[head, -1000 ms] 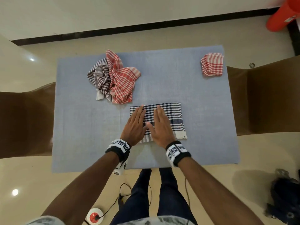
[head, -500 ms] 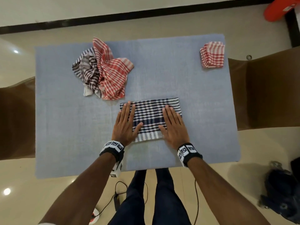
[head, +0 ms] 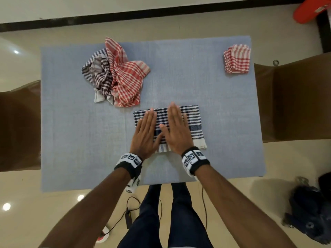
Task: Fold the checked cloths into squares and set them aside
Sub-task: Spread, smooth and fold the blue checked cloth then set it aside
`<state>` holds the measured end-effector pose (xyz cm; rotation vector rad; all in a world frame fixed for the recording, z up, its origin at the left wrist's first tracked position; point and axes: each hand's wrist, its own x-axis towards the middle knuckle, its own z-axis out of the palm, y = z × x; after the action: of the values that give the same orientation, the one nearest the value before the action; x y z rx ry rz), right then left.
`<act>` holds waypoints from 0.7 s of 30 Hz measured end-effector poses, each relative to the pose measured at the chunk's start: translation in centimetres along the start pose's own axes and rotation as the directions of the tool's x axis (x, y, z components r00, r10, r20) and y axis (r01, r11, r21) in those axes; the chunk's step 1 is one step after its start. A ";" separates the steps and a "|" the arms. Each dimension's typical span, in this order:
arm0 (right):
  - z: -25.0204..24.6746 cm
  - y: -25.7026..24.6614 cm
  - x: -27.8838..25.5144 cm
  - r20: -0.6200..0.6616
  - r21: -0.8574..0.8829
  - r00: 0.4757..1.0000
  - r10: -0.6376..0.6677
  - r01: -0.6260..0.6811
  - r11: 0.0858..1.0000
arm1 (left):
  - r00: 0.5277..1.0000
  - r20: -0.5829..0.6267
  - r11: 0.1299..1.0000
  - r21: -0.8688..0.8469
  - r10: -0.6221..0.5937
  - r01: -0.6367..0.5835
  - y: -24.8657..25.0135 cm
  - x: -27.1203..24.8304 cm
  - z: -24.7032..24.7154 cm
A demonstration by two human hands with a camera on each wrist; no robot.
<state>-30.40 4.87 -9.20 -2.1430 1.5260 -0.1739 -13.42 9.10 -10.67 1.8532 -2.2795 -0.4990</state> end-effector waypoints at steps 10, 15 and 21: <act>-0.1 7.1 0.6 0.058 -0.196 0.997 -0.043 0.053 0.979 | 0.995 0.093 0.995 0.096 -0.042 0.033 -2.0 0.1 0.7; -0.5 8.1 0.4 -0.002 -0.192 0.987 0.159 -0.156 0.969 | 0.973 0.069 0.975 0.012 -0.221 0.221 -3.5 -0.5 0.1; 0.6 6.3 0.4 -0.035 -0.143 0.963 0.267 -0.269 0.953 | 0.976 -0.014 0.975 -0.041 -0.219 0.218 -1.7 -0.7 -0.8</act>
<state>-35.39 3.14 -12.69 -2.0182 1.8712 0.0157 -11.45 9.32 -10.42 2.0916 -2.0486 -0.5505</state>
